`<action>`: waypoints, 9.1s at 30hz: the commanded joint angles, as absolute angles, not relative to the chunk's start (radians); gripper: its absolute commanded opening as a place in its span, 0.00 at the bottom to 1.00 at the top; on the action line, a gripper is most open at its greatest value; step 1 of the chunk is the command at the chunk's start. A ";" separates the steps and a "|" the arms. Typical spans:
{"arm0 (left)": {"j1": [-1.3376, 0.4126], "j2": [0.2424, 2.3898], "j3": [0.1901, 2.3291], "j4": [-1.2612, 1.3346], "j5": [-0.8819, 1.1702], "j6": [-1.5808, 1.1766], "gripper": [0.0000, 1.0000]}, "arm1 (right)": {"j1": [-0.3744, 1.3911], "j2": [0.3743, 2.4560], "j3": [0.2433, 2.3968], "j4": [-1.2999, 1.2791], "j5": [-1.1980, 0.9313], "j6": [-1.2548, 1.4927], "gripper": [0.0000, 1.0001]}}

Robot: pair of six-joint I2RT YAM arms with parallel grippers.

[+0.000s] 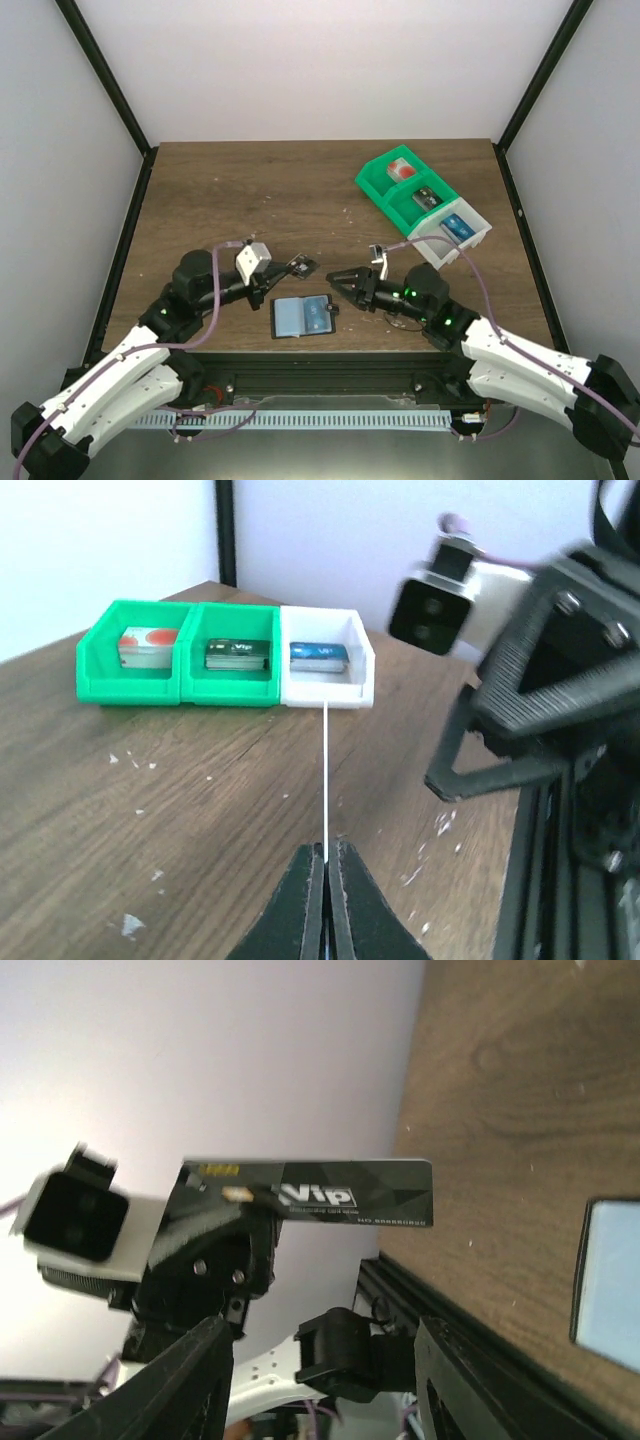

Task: Take the credit cards out of the card holder

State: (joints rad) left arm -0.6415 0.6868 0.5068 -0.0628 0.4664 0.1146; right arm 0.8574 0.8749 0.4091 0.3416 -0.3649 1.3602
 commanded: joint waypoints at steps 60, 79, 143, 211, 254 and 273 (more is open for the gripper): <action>-0.640 0.664 0.635 -0.233 0.332 -0.546 1.00 | 0.568 0.884 0.604 0.115 -0.316 0.911 0.00; -0.639 0.715 0.600 -0.263 0.287 -0.284 1.00 | -0.035 1.445 0.979 -0.132 -0.473 0.717 0.00; -0.638 0.783 0.611 -0.298 0.138 -0.388 1.00 | -0.174 1.751 1.290 -0.351 -0.341 0.798 0.27; -0.594 0.971 0.140 0.231 0.468 -0.941 0.93 | 0.992 1.419 0.530 0.060 -0.144 0.854 0.34; -0.593 0.969 0.129 0.157 0.422 -0.904 0.93 | 0.992 1.420 0.511 0.158 -0.215 0.961 0.37; -0.593 0.963 0.120 0.151 0.421 -0.904 0.93 | 0.990 1.485 0.503 0.264 -0.257 0.969 0.37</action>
